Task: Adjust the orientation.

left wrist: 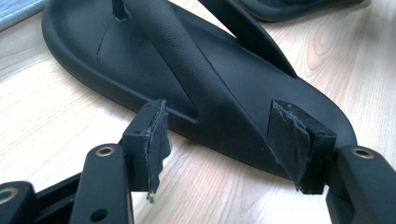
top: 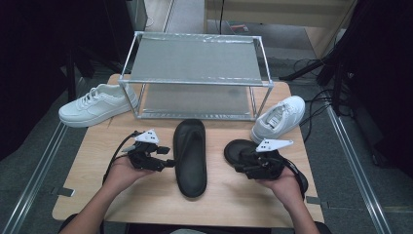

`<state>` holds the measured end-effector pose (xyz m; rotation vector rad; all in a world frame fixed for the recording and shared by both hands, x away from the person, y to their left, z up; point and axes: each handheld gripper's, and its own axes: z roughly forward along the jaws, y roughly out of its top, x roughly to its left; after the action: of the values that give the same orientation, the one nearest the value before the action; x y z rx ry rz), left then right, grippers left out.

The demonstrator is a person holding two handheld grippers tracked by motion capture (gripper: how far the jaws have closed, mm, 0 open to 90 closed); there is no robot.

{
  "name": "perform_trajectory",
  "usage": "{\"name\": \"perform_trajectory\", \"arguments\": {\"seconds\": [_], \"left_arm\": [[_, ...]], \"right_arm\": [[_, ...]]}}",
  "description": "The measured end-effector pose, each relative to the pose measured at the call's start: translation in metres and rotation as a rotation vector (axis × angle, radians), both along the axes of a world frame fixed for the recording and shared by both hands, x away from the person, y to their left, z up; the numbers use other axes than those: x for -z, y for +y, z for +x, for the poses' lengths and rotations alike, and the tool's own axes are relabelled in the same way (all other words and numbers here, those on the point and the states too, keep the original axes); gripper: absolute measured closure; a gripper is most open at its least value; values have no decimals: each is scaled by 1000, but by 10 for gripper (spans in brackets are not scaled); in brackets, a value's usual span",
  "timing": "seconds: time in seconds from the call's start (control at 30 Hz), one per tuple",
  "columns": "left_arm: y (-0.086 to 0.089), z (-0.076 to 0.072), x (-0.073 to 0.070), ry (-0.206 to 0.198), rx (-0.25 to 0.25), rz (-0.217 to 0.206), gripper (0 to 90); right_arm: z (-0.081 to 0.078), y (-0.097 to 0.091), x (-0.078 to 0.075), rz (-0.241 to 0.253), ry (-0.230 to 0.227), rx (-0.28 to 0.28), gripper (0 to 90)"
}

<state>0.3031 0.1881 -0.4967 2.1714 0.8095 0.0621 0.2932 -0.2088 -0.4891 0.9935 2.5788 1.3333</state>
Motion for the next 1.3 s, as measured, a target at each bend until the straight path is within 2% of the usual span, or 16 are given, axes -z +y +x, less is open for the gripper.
{"name": "perform_trajectory", "arguments": {"seconds": [0.1,0.53,0.7,0.8,0.9,0.93,1.1,1.23,1.3], "left_arm": [[-1,2,0,-3,-4,-17,386],[-9,12,-2,-8,8,-8,385],[-11,14,-3,-30,-1,-15,389],[-13,16,-1,-20,6,-15,391],[-16,19,0,-7,15,-16,392],[-17,20,-1,1,25,-3,392],[-22,21,0,-5,39,2,391],[-23,23,-1,-7,43,-1,391],[-23,23,-1,-7,44,-2,392]], "right_arm": [[-1,-6,1,-1,-4,18,413],[-10,-27,-3,14,-22,75,426],[-11,-35,-3,7,-23,100,431],[-13,-40,-2,9,-24,117,434],[-14,-45,2,-9,-16,126,436],[-14,-45,2,-9,-16,126,436],[-14,-42,10,-35,2,131,454],[-11,-36,16,-40,14,110,457],[-8,-33,19,-44,17,95,494]]}}
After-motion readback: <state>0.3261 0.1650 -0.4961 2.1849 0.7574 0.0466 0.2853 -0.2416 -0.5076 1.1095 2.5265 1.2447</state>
